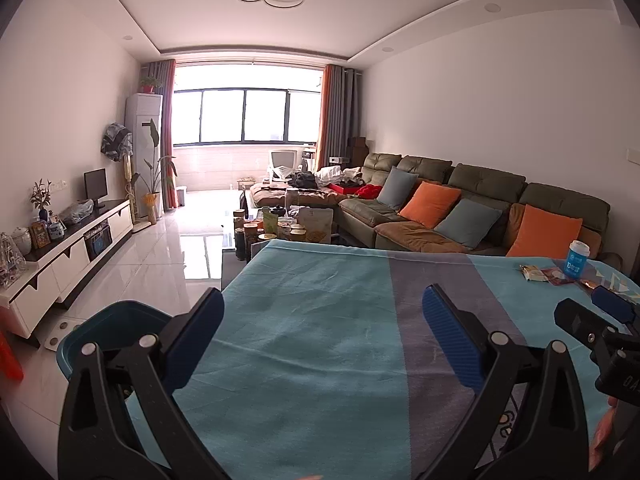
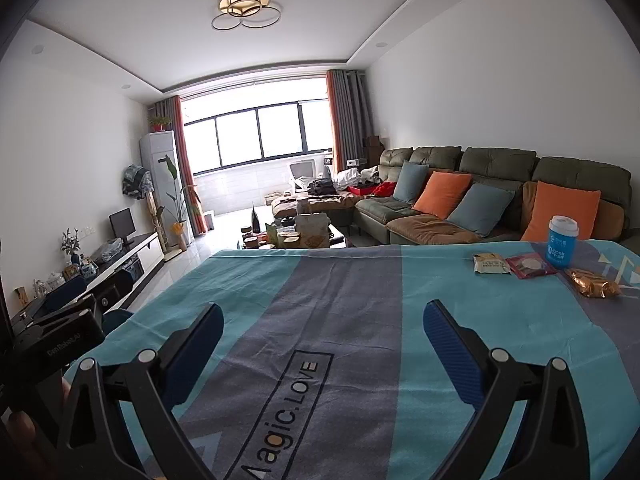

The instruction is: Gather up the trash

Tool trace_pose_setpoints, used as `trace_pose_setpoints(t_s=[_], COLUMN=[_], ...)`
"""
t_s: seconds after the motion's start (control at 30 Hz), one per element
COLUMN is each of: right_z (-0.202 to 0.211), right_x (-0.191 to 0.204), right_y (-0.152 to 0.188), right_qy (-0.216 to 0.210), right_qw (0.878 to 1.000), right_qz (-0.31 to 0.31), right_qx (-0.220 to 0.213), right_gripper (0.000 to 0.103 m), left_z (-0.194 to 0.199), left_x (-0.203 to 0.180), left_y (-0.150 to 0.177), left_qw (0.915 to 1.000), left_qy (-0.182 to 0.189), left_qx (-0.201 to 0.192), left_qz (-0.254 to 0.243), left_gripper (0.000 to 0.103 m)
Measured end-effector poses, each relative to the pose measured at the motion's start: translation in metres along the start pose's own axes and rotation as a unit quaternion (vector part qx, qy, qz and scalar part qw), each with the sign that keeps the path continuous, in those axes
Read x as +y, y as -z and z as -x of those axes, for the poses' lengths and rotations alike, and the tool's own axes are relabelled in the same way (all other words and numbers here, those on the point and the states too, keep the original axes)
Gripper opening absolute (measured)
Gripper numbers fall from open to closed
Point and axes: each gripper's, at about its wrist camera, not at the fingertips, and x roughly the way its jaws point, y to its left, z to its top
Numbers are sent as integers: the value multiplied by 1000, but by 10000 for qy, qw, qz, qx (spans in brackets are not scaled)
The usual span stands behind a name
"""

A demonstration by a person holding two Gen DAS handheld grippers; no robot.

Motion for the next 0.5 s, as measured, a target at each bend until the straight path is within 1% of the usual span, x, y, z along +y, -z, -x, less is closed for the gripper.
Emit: trace_pose_setpoints(t_s=[0.5], right_z=[1], right_x=[1], right_y=[0], right_qy=[0], right_qw=[10000], right_qz=[9], right_qx=[-33], right_gripper=[96], left_z=[0], left_x=[0], left_y=[-1], left_qw=[9999], left_qy=[-55], left_qx=[-82], left_qz=[-44], left_gripper=[98])
